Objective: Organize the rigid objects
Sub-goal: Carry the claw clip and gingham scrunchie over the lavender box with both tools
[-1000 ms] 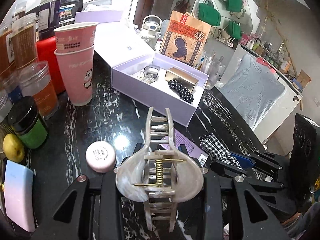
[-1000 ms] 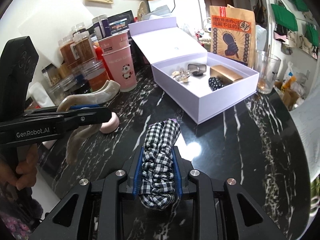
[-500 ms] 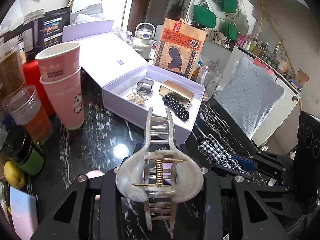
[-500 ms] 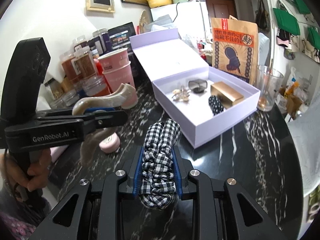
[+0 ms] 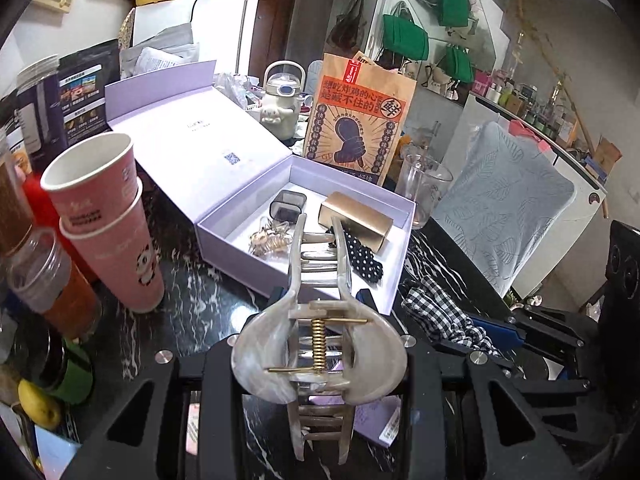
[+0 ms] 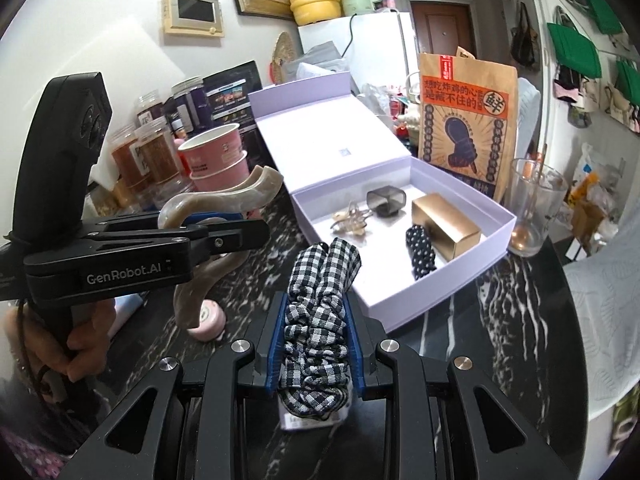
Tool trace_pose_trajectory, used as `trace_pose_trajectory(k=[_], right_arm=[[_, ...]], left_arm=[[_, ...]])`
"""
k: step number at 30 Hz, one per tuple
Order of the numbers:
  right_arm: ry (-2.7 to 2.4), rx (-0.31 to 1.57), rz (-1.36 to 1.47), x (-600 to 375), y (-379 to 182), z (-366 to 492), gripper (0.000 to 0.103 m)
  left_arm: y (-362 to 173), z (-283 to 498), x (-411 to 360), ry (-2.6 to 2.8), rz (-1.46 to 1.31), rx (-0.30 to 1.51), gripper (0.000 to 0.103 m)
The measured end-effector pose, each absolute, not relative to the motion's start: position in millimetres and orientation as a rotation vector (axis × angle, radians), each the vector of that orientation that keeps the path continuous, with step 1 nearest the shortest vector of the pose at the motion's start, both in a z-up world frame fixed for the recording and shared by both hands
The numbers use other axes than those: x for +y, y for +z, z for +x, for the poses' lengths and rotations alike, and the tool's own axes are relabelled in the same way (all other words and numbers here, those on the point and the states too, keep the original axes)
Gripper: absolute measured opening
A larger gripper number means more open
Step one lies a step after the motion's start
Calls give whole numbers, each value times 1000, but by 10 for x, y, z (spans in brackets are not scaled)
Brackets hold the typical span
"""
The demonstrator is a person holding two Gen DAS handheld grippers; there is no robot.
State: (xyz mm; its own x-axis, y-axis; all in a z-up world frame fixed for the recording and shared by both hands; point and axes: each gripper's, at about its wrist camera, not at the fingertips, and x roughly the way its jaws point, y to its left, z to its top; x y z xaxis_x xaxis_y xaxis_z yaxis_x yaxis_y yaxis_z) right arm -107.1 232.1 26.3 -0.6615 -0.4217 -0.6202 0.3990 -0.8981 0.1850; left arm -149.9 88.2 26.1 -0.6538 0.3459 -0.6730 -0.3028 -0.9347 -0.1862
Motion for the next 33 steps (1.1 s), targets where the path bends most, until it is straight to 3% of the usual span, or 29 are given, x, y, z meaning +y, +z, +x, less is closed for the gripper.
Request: trace_pose_trajectory(k=[33], right_arm=[[-2577,-48,938,2446,419,-2030,27]], left_arm=[[371,-2529,999,2594,-1010,-40,35]])
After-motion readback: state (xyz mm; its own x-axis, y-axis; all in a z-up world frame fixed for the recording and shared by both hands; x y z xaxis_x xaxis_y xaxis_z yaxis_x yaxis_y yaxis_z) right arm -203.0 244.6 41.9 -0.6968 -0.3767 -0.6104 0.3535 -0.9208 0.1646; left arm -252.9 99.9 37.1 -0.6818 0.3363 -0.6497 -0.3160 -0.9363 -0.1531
